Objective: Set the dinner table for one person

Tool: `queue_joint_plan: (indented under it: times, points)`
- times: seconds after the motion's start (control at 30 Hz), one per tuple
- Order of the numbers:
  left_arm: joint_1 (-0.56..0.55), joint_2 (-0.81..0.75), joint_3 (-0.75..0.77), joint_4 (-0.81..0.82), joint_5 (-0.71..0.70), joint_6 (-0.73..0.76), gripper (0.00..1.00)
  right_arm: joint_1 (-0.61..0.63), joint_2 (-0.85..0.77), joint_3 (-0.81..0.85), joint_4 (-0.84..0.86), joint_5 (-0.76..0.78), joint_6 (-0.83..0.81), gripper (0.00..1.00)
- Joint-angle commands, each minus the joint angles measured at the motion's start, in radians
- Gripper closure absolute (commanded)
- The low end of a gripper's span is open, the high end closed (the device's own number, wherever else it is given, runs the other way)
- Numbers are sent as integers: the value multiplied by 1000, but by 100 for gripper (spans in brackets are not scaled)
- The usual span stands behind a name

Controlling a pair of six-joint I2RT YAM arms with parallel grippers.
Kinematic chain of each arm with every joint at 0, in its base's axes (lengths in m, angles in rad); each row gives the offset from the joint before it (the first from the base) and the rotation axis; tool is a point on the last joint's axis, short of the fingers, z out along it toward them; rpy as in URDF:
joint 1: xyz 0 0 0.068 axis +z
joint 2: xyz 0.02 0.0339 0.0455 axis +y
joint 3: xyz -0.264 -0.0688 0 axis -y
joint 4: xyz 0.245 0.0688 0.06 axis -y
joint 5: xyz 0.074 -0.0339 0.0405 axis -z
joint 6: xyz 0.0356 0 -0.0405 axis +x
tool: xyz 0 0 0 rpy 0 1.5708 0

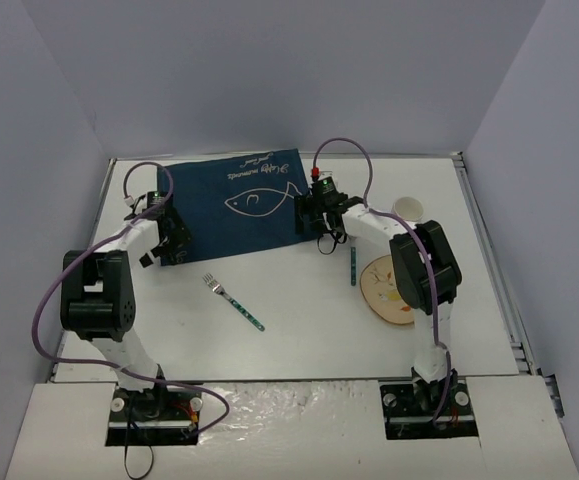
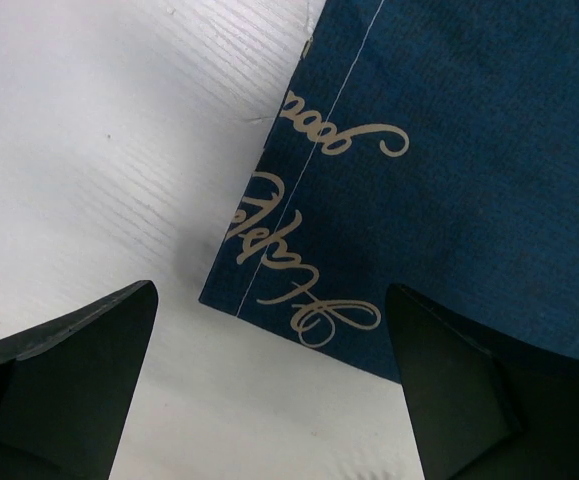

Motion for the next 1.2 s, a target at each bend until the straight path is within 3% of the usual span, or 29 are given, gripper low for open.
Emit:
queue_joint_plan:
  times: [0.0,0.37,0.5,0.63,0.77,0.9,1.17]
  points:
    - [14,15,29,75,10,14,7,6,3,22,12,47,7,0]
    - [14,91,6,91,36,25,25,30,46,8,5,68,8,7]
    - [45,105,-14,95,30,23,42,38,68,13,1,61,11,14]
    - [49,116,-15,83,34,23,71,49,74,9,-3,58,14,39]
    - [73,121,26,34,35,47,100,70,70,7,-7,58,12,76]
    - [101,136,104,-28,-12,116,100,118,67,21,-15,55,13,100]
    - [186,192,199,-73,-36,201,100,178,115,95,-25,24,34,100]
